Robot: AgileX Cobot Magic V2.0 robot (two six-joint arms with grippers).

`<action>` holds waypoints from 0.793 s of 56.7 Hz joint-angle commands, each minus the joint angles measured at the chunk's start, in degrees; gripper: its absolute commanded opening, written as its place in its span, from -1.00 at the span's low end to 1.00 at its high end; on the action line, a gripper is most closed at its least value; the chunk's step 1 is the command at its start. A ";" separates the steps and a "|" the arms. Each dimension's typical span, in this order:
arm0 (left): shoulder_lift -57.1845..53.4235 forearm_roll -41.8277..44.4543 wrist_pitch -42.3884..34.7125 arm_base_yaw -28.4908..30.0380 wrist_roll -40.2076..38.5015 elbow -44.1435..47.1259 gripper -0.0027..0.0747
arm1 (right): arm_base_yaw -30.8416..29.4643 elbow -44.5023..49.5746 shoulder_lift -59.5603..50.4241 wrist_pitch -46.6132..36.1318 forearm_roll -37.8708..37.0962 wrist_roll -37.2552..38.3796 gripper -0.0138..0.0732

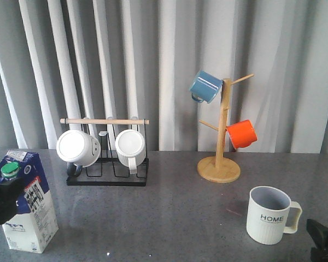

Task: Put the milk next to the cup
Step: 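Move the right gripper down to the white HOME mug's handle, then close the right gripper on the white mug's handle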

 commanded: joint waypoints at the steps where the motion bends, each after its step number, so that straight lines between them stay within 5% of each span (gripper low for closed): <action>1: -0.82 -0.44 -4.41 -0.31 -0.57 -2.00 0.59 | -0.62 -1.89 0.41 -3.66 9.41 -10.66 0.55; 15: -0.82 -0.44 -4.41 -0.31 -0.57 -2.00 0.59 | -0.18 -1.89 7.05 -6.91 26.45 -33.36 0.55; 45: -0.82 -0.44 -4.41 -0.31 -0.57 -2.00 0.59 | -0.18 -1.84 23.81 -31.78 23.70 -31.15 0.52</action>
